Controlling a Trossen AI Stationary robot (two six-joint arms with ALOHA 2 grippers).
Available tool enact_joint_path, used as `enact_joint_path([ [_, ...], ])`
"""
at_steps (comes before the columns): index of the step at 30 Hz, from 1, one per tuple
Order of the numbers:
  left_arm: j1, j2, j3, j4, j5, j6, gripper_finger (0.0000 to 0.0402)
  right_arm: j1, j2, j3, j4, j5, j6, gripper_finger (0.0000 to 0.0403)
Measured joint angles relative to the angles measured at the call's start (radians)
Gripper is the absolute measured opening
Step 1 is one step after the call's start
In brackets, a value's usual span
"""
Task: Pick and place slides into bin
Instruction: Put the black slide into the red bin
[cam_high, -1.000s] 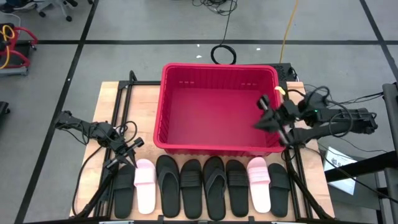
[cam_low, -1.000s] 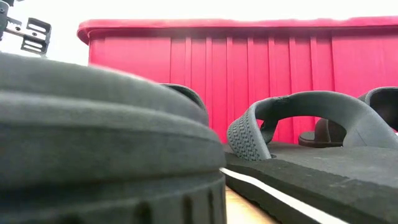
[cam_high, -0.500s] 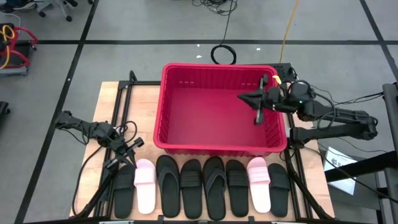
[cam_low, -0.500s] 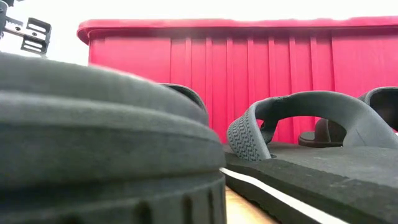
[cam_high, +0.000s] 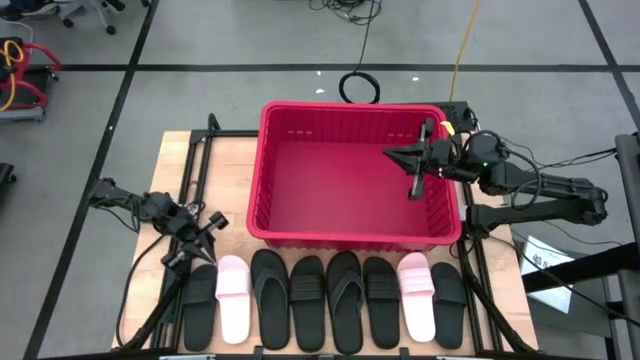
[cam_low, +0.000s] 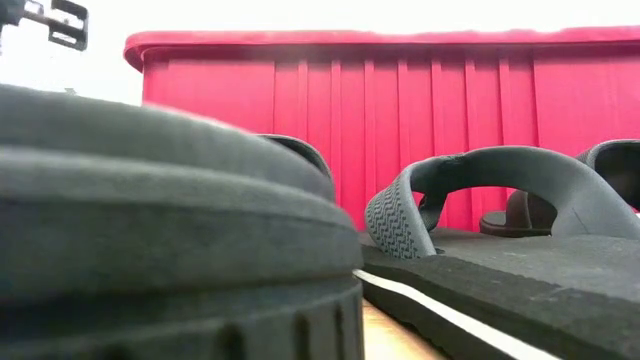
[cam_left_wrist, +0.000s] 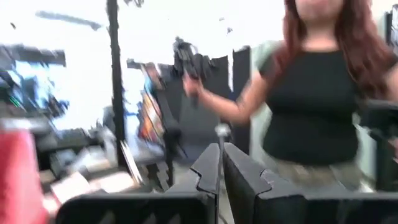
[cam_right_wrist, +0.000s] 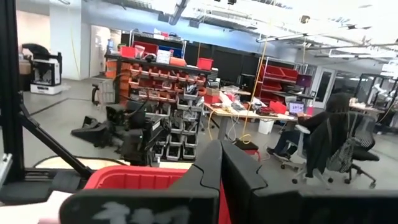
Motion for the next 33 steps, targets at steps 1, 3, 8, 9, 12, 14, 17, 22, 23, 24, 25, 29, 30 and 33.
enact_joint_path([
  [1, 0.000, 0.000, 0.000, 0.045, -0.022, -0.001, 0.0026, 0.000, 0.000, 0.000, 0.000, 0.000, 0.013, 0.0000],
  [3, 0.000, 0.000, 0.001, 0.118, -0.055, -0.020, 0.0026, 0.000, 0.000, 0.000, -0.006, -0.002, 0.026, 0.0000],
  [8, 0.000, 0.000, 0.093, -0.017, -0.157, -0.057, 0.0026, 0.000, 0.000, 0.000, -0.008, -0.003, 0.010, 0.0000],
  [9, 0.000, 0.001, 0.128, -0.087, -0.187, -0.060, 0.0026, 0.000, 0.000, 0.000, -0.008, -0.003, 0.007, 0.0000],
  [12, 0.000, 0.032, 0.244, -0.275, -0.273, -0.054, 0.0026, 0.000, 0.000, 0.000, -0.015, -0.037, 0.005, 0.0000],
  [14, 0.000, 0.071, 0.329, -0.363, -0.306, -0.031, 0.0026, 0.000, 0.000, 0.000, -0.016, -0.086, -0.004, 0.0000],
  [17, 0.000, 0.147, 0.470, -0.494, -0.340, -0.006, 0.0026, 0.001, 0.000, 0.000, -0.015, -0.159, -0.016, 0.0000],
  [22, 0.000, 0.285, 0.732, -0.772, -0.363, -0.057, 0.0026, 0.001, -0.003, 0.000, -0.015, -0.187, -0.017, 0.0000],
  [23, 0.000, 0.314, 0.782, -0.831, -0.365, -0.058, 0.0026, 0.001, -0.003, 0.000, -0.015, -0.187, -0.018, 0.0000],
  [24, 0.000, 0.346, 0.831, -0.892, -0.372, -0.058, 0.0026, 0.001, -0.003, 0.000, -0.016, -0.187, -0.019, 0.0000],
  [25, 0.000, 0.377, 0.879, -0.948, -0.386, -0.058, 0.0026, 0.001, -0.002, 0.000, -0.018, -0.187, -0.025, 0.0000],
  [29, 0.000, 0.500, 1.053, -1.134, -0.462, -0.088, 0.0026, 0.001, -0.004, 0.000, -0.041, -0.187, -0.047, 0.0000],
  [30, 0.000, 0.532, 1.093, -1.174, -0.476, -0.098, 0.0026, 0.001, -0.005, 0.000, -0.047, -0.187, -0.047, 0.0000],
  [33, 0.000, 0.623, 1.203, -1.288, -0.493, -0.128, 0.0026, 0.001, -0.008, 0.000, -0.069, -0.187, -0.047, 0.0000],
])
